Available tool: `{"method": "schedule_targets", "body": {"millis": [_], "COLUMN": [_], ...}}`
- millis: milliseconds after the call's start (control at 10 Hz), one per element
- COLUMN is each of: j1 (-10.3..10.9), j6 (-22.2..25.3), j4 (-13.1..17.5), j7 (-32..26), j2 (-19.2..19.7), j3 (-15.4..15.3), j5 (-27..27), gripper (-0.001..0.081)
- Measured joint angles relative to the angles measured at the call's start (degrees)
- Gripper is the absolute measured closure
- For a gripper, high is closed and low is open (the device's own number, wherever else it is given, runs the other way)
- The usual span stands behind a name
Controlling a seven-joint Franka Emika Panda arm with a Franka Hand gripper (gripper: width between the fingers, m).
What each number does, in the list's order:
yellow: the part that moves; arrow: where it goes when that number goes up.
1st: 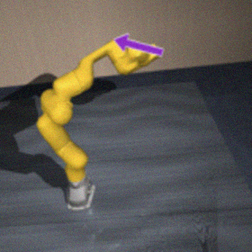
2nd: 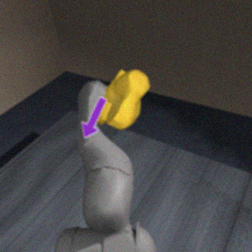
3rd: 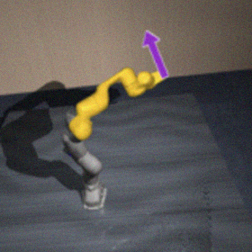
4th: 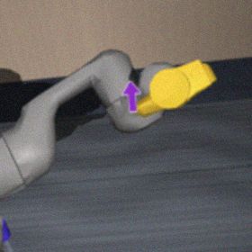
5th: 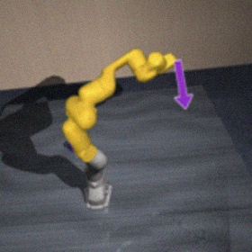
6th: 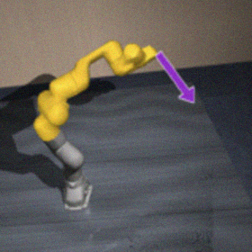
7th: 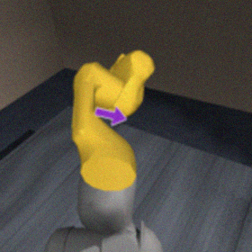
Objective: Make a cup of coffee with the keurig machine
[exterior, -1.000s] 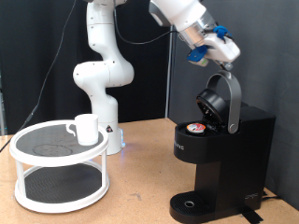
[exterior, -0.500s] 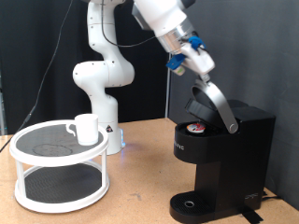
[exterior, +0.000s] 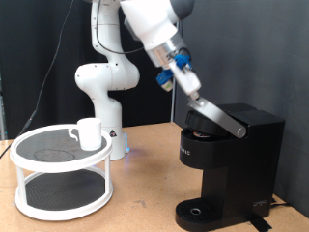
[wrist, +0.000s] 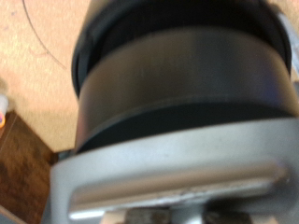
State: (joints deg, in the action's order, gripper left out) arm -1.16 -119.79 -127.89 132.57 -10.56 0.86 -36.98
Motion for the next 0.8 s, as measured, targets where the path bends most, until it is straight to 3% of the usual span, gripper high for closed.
{"method": "schedule_targets", "body": {"millis": [800], "j1": [-1.9], "j6": [-6.1], "j4": [-2.4], "j7": [-1.8], "j2": [5.8], "j3": [0.5], "j5": [0.8], "gripper": [0.0806]}}
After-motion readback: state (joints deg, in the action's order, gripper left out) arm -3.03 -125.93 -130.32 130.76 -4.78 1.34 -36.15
